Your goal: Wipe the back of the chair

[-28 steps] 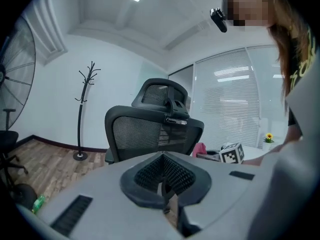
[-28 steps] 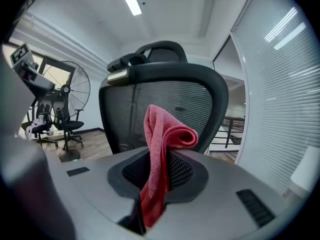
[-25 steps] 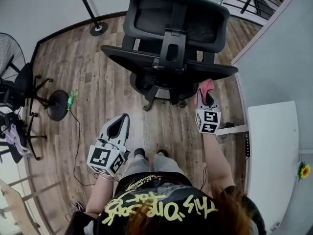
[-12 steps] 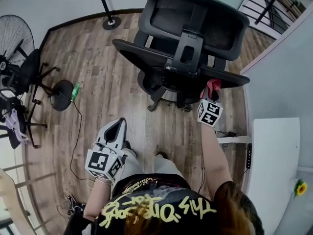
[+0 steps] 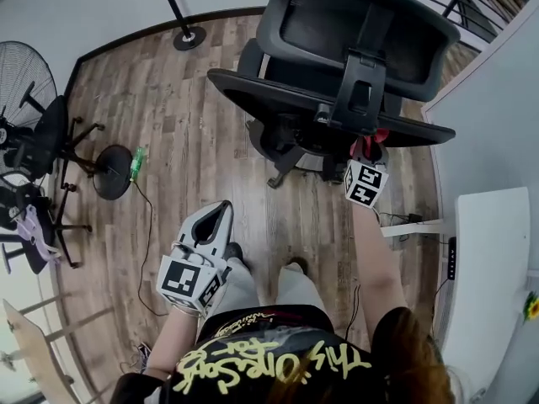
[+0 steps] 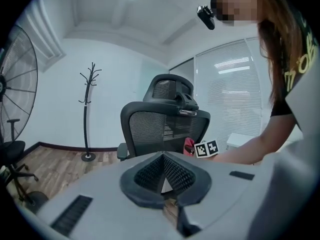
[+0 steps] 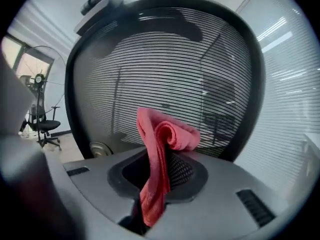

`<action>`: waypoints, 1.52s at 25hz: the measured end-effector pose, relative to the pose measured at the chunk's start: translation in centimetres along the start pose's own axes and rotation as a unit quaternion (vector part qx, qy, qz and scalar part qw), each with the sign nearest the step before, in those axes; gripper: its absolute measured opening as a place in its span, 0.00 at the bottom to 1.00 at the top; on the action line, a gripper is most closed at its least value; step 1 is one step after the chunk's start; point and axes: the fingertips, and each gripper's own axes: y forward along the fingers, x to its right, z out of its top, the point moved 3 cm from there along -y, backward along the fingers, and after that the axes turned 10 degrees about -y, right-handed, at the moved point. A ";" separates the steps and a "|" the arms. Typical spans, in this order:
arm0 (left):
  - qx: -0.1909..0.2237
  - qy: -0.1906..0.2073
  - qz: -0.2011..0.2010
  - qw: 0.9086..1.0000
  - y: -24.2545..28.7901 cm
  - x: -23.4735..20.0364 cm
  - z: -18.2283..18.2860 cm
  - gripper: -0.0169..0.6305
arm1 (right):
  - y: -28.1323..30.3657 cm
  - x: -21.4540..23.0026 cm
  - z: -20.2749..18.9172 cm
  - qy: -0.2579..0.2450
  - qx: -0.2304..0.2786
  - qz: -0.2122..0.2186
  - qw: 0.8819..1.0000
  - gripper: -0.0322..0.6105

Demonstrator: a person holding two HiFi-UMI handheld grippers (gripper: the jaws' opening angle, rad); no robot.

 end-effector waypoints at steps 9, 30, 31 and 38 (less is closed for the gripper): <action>-0.004 -0.004 -0.005 1.000 -0.2 -3.0 0.4 0.01 | 1.5 -8.5 3.0 0.025 0.024 0.026 0.999 0.15; -0.029 -0.012 0.039 0.999 -3.6 -9.6 -1.2 0.01 | 4.2 -21.1 5.9 0.013 0.041 0.082 0.996 0.15; -0.030 -0.013 0.040 0.999 -3.8 -9.8 -1.2 0.01 | 4.2 -21.8 6.0 0.009 0.041 0.090 0.995 0.15; -0.027 -0.020 0.050 0.998 -4.6 -10.8 -1.5 0.02 | 3.6 -26.5 7.0 -0.020 0.058 0.140 0.988 0.15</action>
